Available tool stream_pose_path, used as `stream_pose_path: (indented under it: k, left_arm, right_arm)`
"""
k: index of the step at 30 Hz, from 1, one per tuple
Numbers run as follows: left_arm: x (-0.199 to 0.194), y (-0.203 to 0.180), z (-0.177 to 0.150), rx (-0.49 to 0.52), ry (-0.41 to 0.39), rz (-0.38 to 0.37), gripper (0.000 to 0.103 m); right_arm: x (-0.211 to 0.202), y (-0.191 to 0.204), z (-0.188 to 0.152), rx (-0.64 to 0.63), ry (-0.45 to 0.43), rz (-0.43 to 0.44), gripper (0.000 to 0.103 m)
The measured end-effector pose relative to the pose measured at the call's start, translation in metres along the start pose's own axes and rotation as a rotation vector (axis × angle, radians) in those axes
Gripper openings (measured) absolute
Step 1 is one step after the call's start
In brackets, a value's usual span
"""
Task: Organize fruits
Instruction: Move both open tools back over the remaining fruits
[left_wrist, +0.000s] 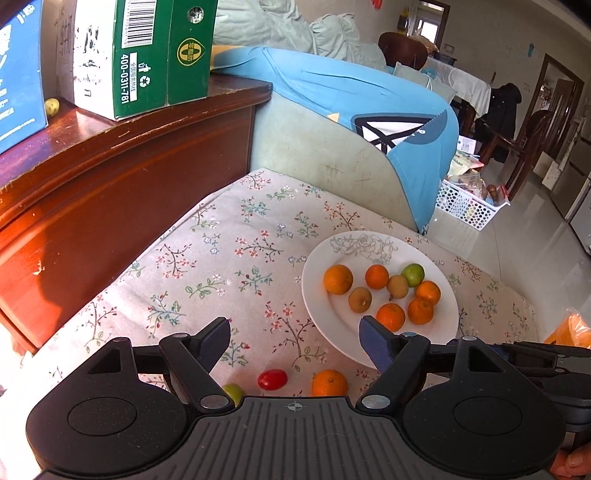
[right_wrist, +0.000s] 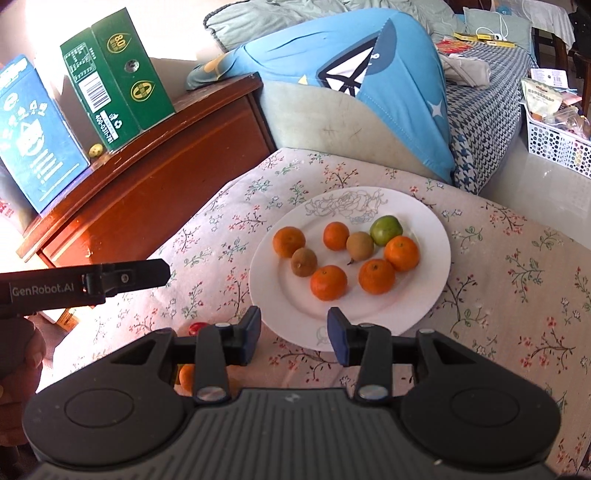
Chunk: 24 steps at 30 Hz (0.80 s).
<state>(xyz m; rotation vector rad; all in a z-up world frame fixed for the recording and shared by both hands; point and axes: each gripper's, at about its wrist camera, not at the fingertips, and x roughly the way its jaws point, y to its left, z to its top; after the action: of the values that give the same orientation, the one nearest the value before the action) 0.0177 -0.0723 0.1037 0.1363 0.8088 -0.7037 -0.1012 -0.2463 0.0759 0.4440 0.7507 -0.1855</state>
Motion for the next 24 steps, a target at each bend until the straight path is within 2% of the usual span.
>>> stream_pose_path:
  k: [7,13,18,24]
  left_arm:
    - [-0.001,0.003,-0.02,0.006,0.053,0.068,0.078]
    - [-0.004,0.009,-0.037,-0.005,0.082,0.075,0.078]
    - [-0.005,0.017,-0.048,-0.039,0.106,0.05,0.078]
    - [-0.005,0.017,-0.06,0.002,0.123,0.065,0.078]
  right_arm:
    - [0.004,0.008,-0.028,-0.036,0.066,0.026,0.041]
    - [0.013,0.015,-0.046,-0.089,0.118,0.034,0.041]
    - [0.021,0.017,-0.05,-0.112,0.14,0.046,0.041]
    - [0.033,0.021,-0.053,-0.15,0.149,0.057,0.041]
